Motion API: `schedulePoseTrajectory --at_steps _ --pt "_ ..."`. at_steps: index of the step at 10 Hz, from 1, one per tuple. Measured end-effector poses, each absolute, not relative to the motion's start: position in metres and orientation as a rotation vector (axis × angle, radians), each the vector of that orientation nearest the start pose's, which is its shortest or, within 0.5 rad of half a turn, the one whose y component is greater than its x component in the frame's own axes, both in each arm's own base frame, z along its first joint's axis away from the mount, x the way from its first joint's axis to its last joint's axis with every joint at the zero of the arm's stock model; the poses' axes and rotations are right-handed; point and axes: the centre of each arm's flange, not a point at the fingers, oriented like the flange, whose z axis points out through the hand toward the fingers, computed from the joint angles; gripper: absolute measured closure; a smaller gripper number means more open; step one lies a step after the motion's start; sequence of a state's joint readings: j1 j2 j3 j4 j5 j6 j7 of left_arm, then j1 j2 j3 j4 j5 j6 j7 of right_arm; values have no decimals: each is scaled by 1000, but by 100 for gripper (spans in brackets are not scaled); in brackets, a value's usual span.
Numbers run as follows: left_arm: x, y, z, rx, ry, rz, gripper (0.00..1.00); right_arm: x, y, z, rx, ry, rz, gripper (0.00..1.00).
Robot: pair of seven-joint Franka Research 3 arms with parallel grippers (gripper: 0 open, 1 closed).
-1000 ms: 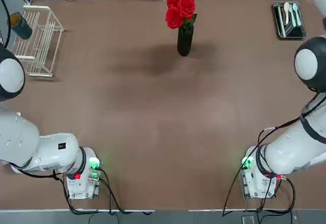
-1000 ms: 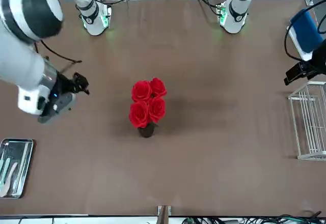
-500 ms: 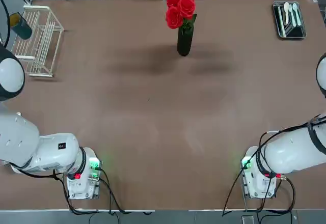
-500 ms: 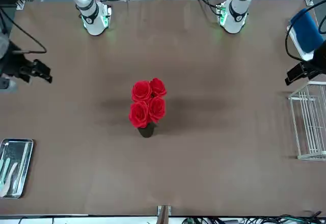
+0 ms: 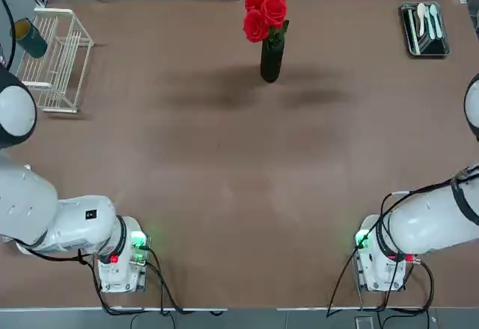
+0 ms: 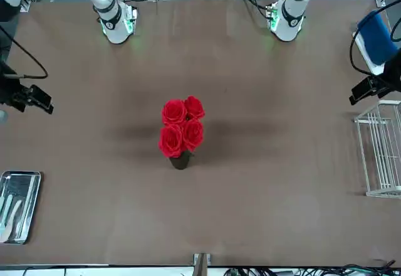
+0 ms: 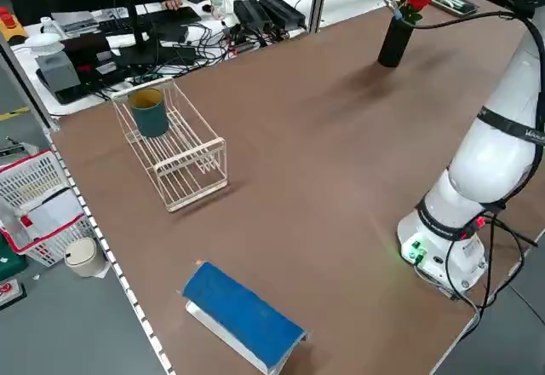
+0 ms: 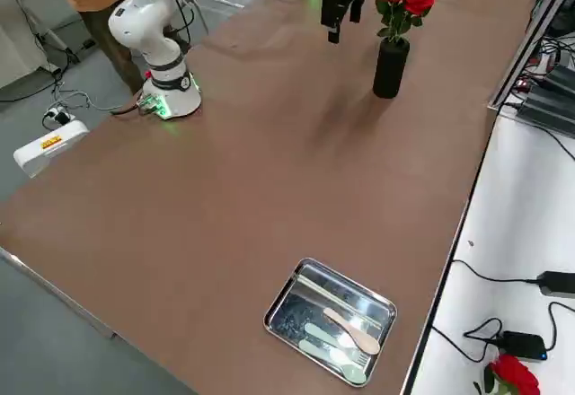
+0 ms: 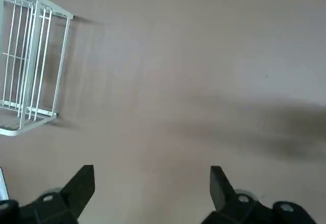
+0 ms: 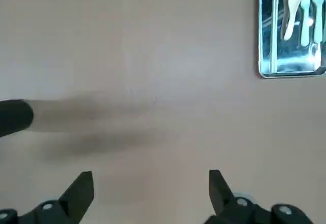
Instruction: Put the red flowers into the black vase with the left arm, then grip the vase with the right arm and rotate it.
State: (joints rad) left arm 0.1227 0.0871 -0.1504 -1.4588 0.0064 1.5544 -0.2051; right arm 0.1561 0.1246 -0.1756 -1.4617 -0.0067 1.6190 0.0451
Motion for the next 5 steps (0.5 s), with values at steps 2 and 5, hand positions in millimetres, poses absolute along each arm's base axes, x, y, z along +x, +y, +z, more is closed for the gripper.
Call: schedulePoseTrajectory --at_steps 2,5 --pt "580 -9 627 -3136 -287 -14 0 607 -10 593 -3161 88 -33 0" --pt "580 -8 627 -3136 -288 -14 0 609 -21 591 -3147 106 -31 0"
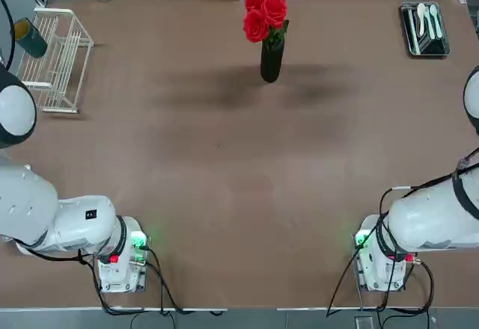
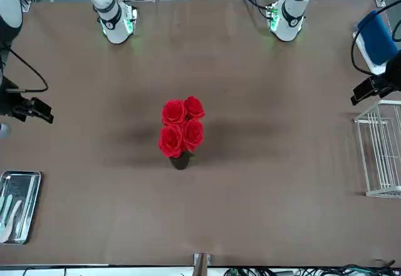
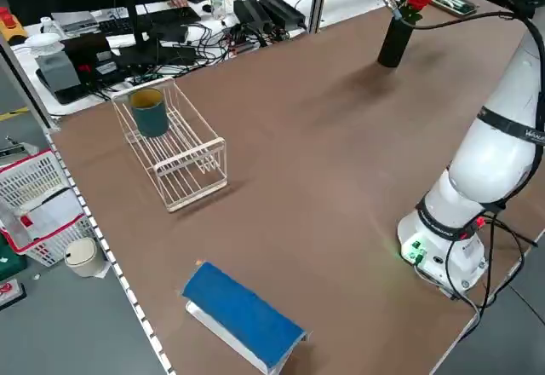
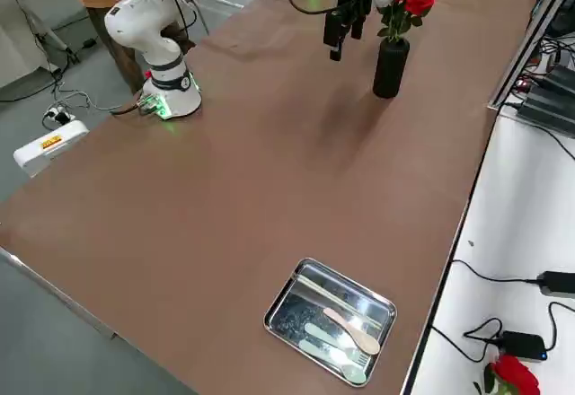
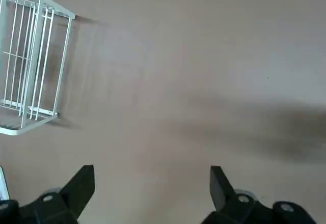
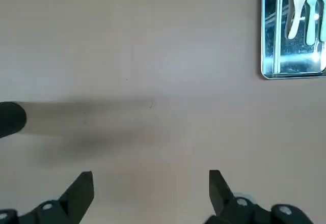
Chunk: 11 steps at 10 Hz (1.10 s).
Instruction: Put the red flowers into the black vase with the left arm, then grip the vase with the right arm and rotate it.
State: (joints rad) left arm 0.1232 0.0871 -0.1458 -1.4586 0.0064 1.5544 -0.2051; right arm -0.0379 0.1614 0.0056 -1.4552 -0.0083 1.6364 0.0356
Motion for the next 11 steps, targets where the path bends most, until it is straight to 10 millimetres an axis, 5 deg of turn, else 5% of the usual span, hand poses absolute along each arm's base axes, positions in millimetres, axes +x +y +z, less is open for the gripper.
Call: schedulePoseTrajectory --at_steps 11 --pt "580 -8 627 -3136 -288 -14 0 610 -18 592 -3140 154 -42 0"
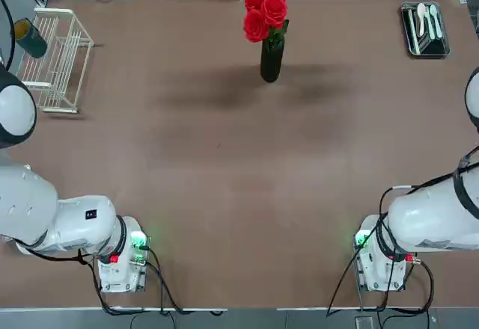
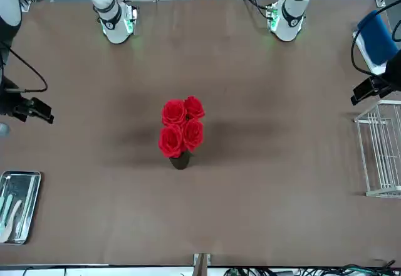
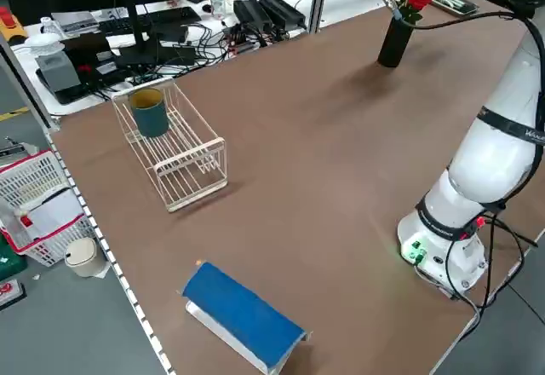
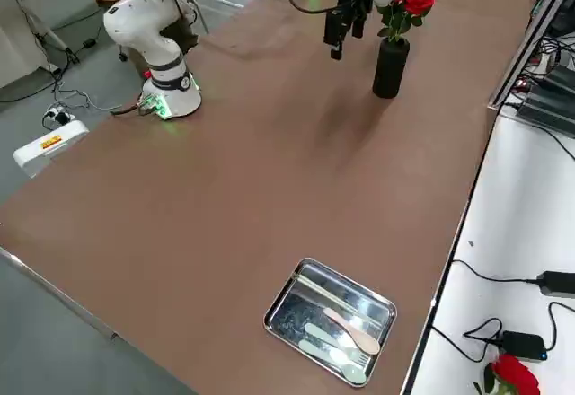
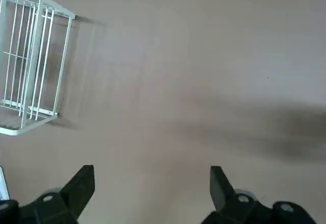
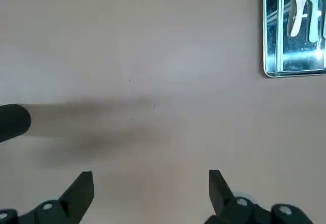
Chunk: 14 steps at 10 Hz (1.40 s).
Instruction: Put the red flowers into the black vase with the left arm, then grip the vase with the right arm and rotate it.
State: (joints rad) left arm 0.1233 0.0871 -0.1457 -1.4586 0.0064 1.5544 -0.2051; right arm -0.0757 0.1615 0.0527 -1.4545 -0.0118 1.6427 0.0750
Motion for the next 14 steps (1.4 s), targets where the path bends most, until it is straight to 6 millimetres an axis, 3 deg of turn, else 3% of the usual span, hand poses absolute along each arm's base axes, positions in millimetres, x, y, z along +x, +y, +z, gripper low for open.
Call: schedulePoseTrajectory --at_steps 14 --pt "580 -8 627 -3135 -289 -14 0 609 -23 594 -3143 204 -38 0"
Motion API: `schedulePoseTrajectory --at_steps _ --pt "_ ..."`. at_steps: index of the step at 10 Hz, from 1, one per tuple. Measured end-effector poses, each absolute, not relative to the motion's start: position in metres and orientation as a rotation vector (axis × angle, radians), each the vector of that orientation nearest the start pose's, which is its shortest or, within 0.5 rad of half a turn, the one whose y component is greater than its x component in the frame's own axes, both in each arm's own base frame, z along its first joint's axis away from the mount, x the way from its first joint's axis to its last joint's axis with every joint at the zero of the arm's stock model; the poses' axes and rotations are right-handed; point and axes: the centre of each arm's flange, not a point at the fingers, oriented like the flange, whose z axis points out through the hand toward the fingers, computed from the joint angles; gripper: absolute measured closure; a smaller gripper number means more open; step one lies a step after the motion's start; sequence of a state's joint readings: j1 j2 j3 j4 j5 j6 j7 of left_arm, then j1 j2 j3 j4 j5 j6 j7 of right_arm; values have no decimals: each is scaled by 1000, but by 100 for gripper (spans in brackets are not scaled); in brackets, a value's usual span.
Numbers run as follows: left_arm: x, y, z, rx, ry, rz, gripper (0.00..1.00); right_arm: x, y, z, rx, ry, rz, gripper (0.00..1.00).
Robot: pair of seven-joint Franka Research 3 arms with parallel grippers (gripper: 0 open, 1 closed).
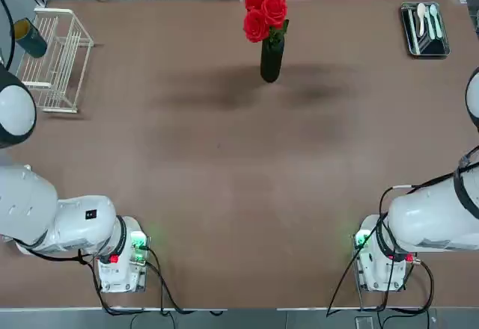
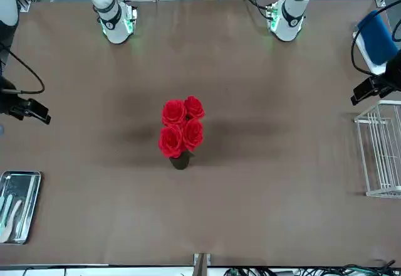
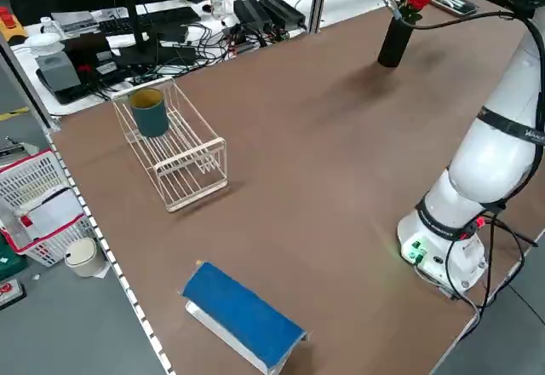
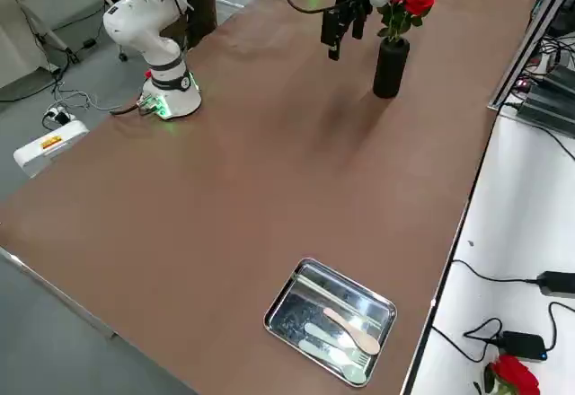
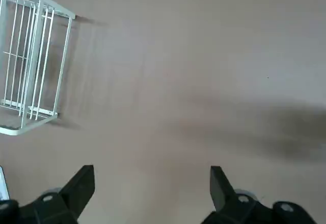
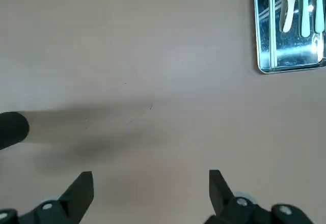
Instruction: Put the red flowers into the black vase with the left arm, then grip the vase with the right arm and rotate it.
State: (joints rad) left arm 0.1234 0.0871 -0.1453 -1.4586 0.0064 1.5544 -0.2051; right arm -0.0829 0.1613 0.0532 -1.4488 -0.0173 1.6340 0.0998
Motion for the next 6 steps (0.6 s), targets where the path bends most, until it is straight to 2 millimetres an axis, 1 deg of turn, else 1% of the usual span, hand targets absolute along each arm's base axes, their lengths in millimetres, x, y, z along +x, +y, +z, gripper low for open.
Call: schedulePoseTrajectory --at_steps 3,6 --pt "580 -7 627 -3135 -291 -14 0 609 -23 594 -3143 204 -38 0" --pt "581 3 625 -3132 -318 -5 0 609 -23 594 -3143 204 -37 0"
